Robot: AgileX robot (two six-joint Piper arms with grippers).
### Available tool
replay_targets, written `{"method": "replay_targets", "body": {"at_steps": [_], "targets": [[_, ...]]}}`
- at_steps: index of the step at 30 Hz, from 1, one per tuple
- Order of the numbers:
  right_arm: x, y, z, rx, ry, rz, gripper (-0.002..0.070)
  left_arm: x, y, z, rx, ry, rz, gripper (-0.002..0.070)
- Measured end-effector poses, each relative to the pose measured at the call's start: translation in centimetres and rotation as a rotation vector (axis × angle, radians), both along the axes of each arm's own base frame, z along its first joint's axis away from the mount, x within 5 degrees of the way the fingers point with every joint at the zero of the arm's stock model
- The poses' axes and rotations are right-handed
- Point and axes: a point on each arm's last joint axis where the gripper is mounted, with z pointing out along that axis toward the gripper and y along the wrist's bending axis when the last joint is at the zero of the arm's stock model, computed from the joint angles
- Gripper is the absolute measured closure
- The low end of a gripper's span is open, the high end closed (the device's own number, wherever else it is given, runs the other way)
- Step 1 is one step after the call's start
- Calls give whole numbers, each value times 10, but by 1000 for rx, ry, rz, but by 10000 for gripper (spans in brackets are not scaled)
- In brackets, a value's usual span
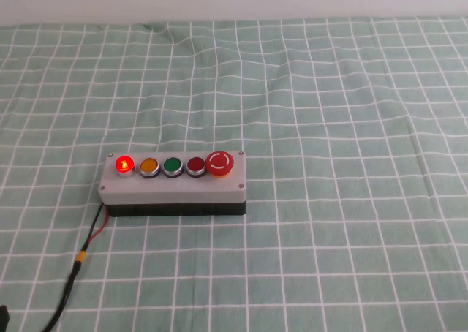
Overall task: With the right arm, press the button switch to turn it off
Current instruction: 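Press the lit red button on the button box to turn it off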
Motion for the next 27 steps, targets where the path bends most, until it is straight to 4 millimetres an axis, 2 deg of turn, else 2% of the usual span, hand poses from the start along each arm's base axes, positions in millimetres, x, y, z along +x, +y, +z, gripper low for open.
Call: {"method": "replay_targets", "body": {"at_steps": [20, 27], "targets": [[0, 0, 1, 0, -7, 0, 692, 0, 0, 0, 0, 0, 0, 678], [3, 1, 15, 3, -171, 10, 692, 0, 0, 0, 0, 0, 0, 678]]}}
